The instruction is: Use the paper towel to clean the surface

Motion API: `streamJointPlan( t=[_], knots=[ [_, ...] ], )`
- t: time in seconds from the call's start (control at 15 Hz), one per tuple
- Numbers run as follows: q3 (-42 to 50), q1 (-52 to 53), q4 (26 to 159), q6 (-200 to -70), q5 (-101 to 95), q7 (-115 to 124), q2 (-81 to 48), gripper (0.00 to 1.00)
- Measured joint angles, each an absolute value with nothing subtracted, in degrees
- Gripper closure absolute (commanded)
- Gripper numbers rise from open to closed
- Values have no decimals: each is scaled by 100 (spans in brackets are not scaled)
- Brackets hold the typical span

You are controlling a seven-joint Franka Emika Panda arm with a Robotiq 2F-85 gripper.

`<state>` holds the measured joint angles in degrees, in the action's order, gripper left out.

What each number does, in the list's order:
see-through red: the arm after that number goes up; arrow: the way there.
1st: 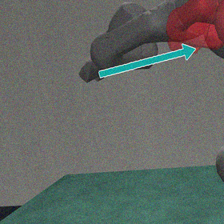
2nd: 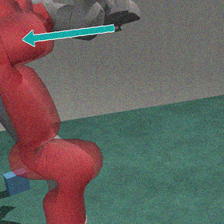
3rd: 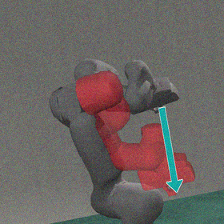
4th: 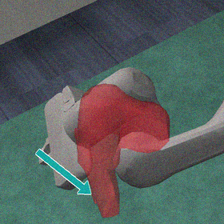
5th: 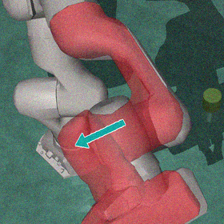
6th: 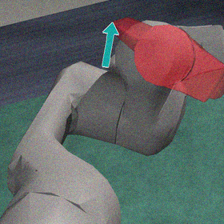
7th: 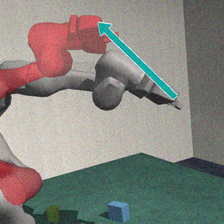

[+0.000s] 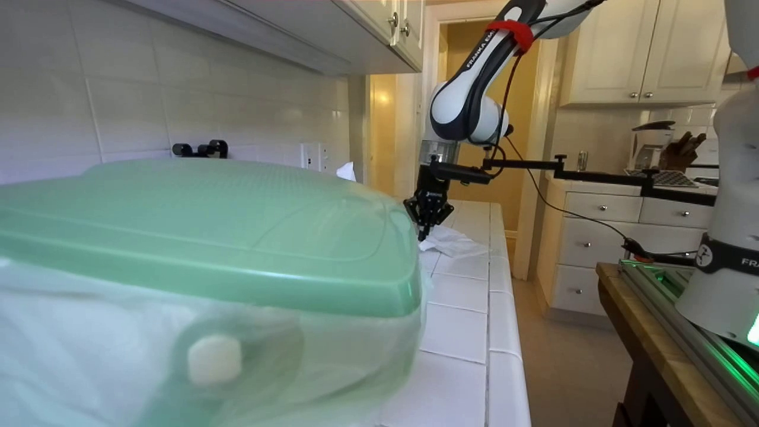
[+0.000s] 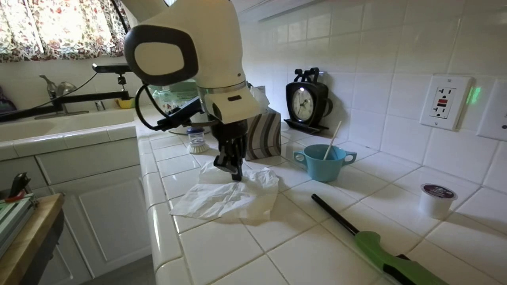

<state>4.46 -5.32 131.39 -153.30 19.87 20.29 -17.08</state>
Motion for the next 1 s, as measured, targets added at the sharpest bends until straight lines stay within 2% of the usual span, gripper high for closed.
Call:
streamJointPlan(
  t=[1.0],
  knots=[
    [345,-520,10944,-15332,1632,1820,-2656,100]
  ],
)
